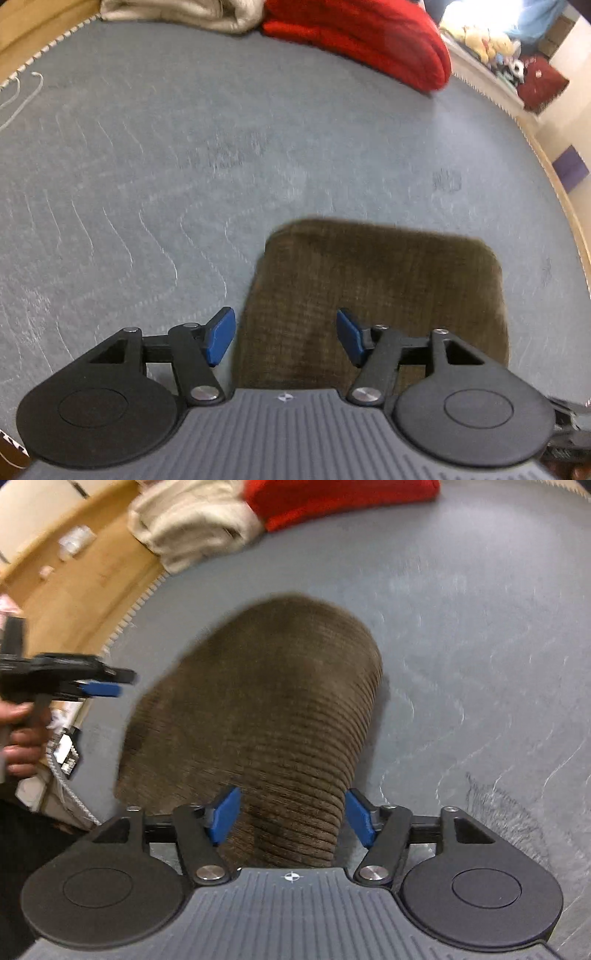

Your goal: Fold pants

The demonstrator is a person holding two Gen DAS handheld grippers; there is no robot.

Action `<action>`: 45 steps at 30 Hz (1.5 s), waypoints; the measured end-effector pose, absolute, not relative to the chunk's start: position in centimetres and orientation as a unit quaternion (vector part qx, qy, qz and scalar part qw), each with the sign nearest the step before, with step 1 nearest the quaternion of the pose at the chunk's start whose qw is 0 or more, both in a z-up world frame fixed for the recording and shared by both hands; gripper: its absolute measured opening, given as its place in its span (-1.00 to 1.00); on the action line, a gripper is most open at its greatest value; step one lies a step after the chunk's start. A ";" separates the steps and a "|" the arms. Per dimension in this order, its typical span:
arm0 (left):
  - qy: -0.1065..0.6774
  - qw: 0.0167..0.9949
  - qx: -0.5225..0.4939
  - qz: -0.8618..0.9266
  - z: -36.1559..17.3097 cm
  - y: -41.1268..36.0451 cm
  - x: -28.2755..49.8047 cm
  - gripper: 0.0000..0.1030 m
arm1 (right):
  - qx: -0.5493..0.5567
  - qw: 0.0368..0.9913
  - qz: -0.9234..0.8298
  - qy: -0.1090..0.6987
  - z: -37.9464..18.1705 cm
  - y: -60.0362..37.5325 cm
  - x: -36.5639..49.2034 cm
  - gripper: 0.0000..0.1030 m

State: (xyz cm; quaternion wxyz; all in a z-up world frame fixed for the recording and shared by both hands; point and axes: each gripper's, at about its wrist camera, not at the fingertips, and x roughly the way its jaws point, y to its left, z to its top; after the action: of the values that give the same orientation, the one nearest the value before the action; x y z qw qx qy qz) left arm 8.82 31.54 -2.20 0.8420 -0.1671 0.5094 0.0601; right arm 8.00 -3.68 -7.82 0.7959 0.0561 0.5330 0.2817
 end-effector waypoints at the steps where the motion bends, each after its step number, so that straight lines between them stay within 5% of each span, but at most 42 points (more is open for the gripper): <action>1: 0.514 0.841 -0.156 0.058 -2.3 31.5 8.8 0.31 | 0.054 0.791 0.268 0.548 -8.6 -3.3 8.3 0.31; 4: 0.520 0.844 -0.127 0.047 -2.6 31.0 9.3 0.33 | 0.076 0.774 0.244 0.580 -10.3 -3.1 8.8 0.31; 6: 0.506 0.853 -0.116 0.042 -2.1 30.4 9.3 0.33 | 0.073 0.770 0.249 0.582 -10.7 -2.7 8.8 -0.13; 13: 0.456 0.884 -0.105 -0.003 -0.2 28.1 8.9 0.29 | -0.014 0.817 0.251 0.518 -5.5 -1.4 9.3 -0.15; 18: 0.461 0.876 -0.065 -0.127 -0.7 23.2 9.3 -0.51 | -0.024 0.869 0.285 0.404 -1.3 -0.5 11.4 -0.13; 21: 0.465 0.869 -0.032 -0.168 -1.1 20.8 9.5 -0.59 | -0.020 0.863 0.315 0.395 -1.9 1.6 14.0 -0.17; 24: 0.471 0.865 -0.031 -0.173 -1.4 20.2 10.2 -0.59 | -0.070 0.857 0.282 0.426 -4.7 3.7 17.2 -0.76; 26: 0.475 0.863 -0.026 -0.171 -1.6 20.4 10.4 -0.59 | -0.122 0.861 0.215 0.445 -7.5 4.1 18.9 -0.96; 30: 0.492 0.852 -0.010 -0.177 -2.7 20.2 10.4 -0.59 | -0.124 0.854 0.153 0.482 -11.2 2.9 20.9 -1.00; 37: 0.487 0.856 -0.014 -0.171 -3.1 20.1 11.1 -0.59 | 0.022 0.880 0.292 0.374 -3.6 0.9 18.9 -0.93; 45: 0.493 0.846 -0.007 -0.204 -3.4 18.6 10.3 -0.59 | -0.133 0.851 0.292 0.416 -9.8 4.5 17.4 -1.00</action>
State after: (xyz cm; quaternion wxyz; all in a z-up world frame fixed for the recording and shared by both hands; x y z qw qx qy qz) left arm 10.25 18.57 -3.43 0.8456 -0.0071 0.4932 -0.2040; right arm 17.38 4.51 -9.76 0.8508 -0.1329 0.4162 0.2919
